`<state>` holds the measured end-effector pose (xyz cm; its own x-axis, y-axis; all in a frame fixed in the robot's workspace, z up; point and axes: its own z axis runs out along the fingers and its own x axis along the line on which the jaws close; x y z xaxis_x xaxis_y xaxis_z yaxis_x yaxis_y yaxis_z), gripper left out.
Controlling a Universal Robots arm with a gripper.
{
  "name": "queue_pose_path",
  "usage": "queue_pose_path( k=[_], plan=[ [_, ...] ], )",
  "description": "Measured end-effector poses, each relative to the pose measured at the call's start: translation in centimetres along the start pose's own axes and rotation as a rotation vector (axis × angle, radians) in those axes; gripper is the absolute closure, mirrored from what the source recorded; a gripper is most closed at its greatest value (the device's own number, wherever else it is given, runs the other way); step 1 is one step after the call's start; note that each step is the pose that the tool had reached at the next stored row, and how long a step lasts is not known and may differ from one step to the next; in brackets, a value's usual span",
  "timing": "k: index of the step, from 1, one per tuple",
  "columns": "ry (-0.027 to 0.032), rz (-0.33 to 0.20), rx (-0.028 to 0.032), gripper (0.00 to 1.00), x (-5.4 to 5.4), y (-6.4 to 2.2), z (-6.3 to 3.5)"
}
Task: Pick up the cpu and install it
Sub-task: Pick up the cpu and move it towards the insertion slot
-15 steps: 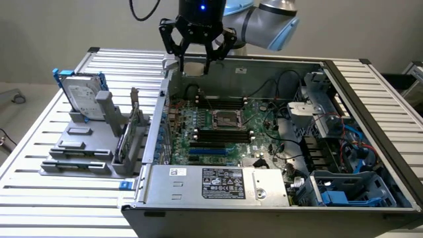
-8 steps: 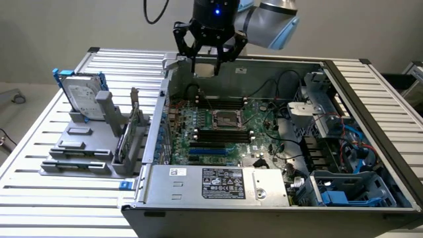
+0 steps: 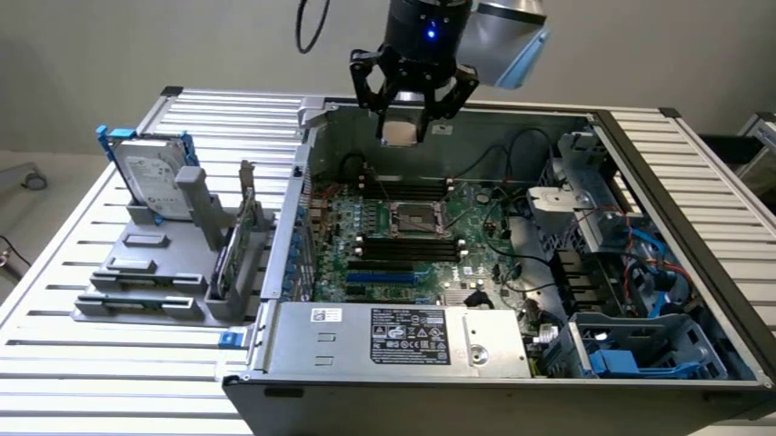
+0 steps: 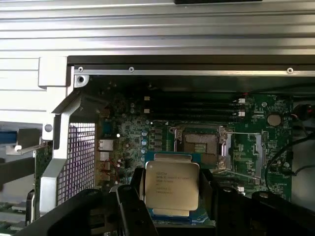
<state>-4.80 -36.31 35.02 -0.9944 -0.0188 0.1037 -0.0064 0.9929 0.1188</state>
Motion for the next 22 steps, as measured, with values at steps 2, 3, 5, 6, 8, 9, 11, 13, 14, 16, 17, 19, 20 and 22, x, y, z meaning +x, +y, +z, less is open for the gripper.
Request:
queue_pose_path(
  k=[2, 3, 5, 6, 8, 9, 11, 13, 14, 16, 17, 19, 20, 22],
  plan=[
    [0.0, 0.0, 0.0001, 0.45, -0.6, 0.15, 0.33],
    [-0.0001, 0.0, 0.0002, 0.45, -0.9, 0.22, 0.49],
    [0.0, 0.0, 0.0003, 0.45, -1.3, 0.32, 0.82],
    [-0.0001, 0.0, 0.0001, 0.45, -1.5, 0.35, 1.0],
    [-0.0001, 0.0, 0.0, 0.45, -1.9, 0.4, 1.33],
    [-0.0001, 0.0, 0.0, 0.45, -2.0, 0.43, 1.5],
    [0.0, 0.0, 0.0004, 0.45, -2.4, 0.48, 1.82],
    [0.0, 0.0, 0.0004, 0.45, -2.8, 0.53, 2.17],
    [0.0, 0.0, 0.0003, 0.45, -3.0, 0.54, 2.34],
    [0.0, 0.0, 0.0002, 0.45, -3.4, 0.59, 2.67],
    [-0.0001, 0.0, 0.0001, 0.45, -3.5, 0.61, 2.84],
    [0.0, 0.0, 0.0002, 0.45, -3.7, 0.61, 3.18],
    [0.0, 0.0, 0.0002, 0.45, -3.7, 0.61, 3.36],
    [0.0, 0.0, 0.0003, 0.45, -3.8, 0.59, 3.73]
  ],
)
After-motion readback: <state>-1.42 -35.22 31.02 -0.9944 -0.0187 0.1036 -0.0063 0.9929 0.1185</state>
